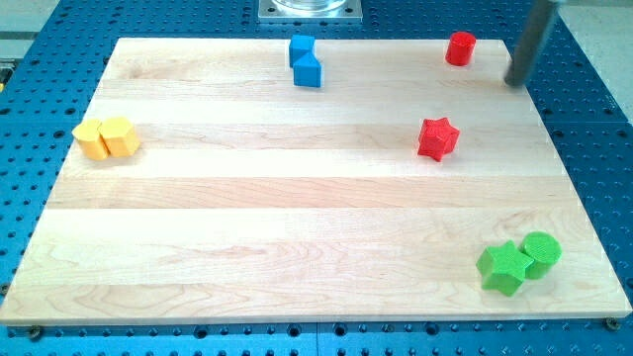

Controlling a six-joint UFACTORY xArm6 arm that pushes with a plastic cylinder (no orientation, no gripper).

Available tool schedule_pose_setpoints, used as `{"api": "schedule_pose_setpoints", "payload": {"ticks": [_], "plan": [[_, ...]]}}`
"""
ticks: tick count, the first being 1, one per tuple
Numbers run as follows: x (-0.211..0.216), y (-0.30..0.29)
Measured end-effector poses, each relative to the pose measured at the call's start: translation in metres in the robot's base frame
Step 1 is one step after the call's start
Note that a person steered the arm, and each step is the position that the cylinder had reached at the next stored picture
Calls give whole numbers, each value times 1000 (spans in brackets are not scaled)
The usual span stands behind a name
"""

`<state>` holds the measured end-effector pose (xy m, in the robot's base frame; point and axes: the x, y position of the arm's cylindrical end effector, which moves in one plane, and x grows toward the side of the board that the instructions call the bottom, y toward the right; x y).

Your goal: Push the red star diagonally to the red circle

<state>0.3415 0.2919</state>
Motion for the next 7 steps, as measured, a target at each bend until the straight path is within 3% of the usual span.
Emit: {"api": "schedule_pose_setpoints", "payload": {"ticks": [1, 3, 4, 6, 7], "plan": [[99, -19], [74, -152], [110, -169], [40, -184], [43, -161]]}}
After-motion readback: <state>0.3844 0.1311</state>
